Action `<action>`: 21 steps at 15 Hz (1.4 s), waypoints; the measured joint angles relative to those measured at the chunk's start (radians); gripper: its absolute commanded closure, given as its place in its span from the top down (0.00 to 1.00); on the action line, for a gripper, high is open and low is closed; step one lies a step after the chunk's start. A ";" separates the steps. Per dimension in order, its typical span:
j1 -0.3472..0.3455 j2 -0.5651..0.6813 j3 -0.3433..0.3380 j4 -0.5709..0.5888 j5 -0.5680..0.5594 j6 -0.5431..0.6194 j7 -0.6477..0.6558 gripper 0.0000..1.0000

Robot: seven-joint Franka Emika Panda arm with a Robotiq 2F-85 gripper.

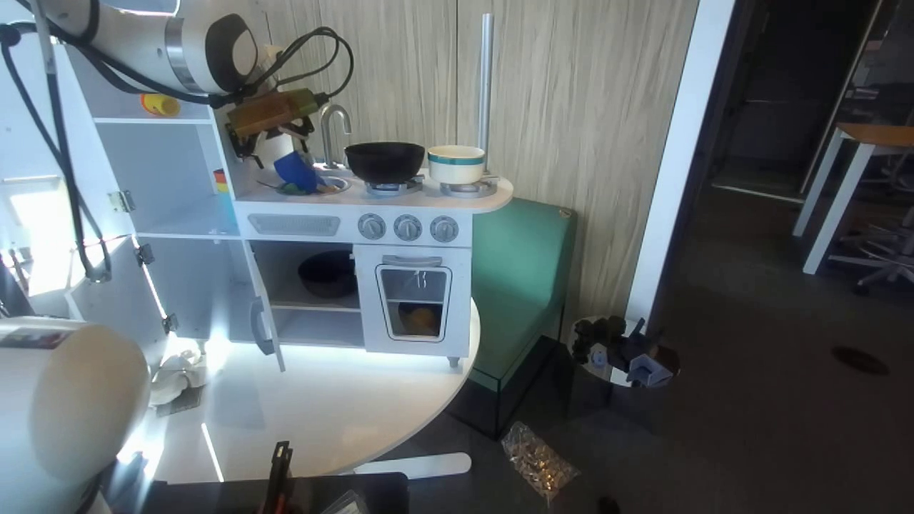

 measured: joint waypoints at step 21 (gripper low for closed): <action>-0.194 0.331 0.154 0.317 0.504 -0.020 -0.815 1.00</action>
